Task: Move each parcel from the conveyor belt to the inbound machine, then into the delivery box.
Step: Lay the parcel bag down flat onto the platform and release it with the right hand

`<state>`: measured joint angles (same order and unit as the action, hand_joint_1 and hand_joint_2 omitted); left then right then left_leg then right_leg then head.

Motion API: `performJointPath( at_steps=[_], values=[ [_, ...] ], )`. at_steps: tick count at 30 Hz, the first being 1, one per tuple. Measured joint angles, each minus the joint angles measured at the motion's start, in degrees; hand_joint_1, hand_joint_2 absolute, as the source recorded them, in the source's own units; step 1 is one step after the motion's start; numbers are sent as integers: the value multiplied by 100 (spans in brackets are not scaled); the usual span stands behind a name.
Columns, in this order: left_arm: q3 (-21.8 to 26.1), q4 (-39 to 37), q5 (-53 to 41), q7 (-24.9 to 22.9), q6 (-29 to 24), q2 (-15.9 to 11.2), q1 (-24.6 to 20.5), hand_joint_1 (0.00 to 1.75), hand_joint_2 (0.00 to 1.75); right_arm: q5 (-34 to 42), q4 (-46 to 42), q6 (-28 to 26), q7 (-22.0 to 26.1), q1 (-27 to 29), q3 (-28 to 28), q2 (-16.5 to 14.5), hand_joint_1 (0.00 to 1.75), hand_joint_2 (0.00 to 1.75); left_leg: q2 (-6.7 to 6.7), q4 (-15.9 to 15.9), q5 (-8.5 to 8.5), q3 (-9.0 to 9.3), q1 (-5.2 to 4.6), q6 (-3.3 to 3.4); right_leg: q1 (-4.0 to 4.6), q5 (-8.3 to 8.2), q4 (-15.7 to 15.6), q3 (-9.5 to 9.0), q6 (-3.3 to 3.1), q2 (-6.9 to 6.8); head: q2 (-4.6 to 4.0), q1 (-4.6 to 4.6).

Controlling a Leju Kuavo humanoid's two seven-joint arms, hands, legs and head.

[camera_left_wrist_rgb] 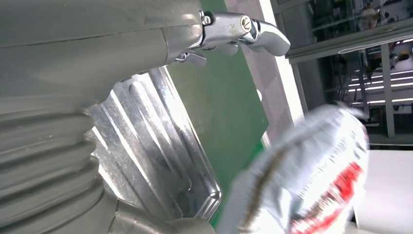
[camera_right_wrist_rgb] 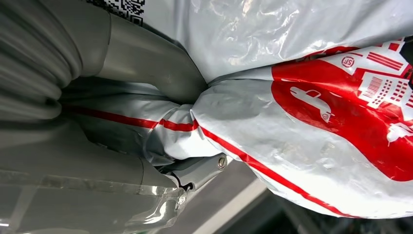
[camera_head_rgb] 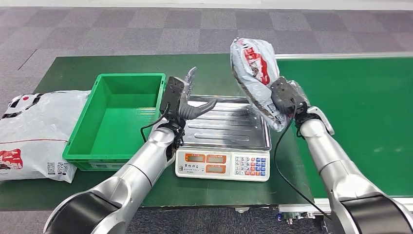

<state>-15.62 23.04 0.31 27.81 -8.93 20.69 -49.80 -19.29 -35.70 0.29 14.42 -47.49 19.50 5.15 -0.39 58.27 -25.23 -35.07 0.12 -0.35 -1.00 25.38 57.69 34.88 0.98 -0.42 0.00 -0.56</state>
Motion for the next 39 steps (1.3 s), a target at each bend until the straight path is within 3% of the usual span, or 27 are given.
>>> performJointPath(
  at_steps=[7,17,18,21,22,28,39],
  values=[
    [1,0,34,15,-85,1,-30,0,175,-20,236,185,57,-71,519,-431,175,175,-1,0,0,-2,2,-2,2,1,1,6,-1,0,0,1],
    [0,-1,72,16,-101,1,-33,0,175,50,289,352,113,-28,818,-568,175,175,0,1,0,-6,-1,-1,-1,1,0,6,-1,1,0,0],
    [-1,-1,75,19,-106,1,-34,0,175,44,277,387,127,17,873,-597,167,175,1,1,0,-5,0,-2,0,1,0,6,-1,2,0,0],
    [-1,-4,85,30,-129,1,-36,0,175,0,158,400,97,230,1087,-709,36,175,1,-1,0,-5,2,-2,2,2,1,10,-3,2,0,1],
    [-1,-5,87,35,-135,1,-37,0,175,-29,96,350,56,304,1171,-745,0,175,1,-1,0,-5,3,-2,3,3,1,11,-3,2,0,1],
    [-1,-9,107,75,-145,1,-39,0,175,-254,-326,-317,-270,680,1451,-838,0,175,2,-2,-1,-6,3,-3,2,5,1,12,-6,3,0,0],
    [-37,-19,180,125,-147,1,-39,0,175,-184,-574,-440,-155,859,1336,-717,0,175,4,1,-1,-5,1,-3,0,3,0,12,-5,6,0,1]
  ],
)
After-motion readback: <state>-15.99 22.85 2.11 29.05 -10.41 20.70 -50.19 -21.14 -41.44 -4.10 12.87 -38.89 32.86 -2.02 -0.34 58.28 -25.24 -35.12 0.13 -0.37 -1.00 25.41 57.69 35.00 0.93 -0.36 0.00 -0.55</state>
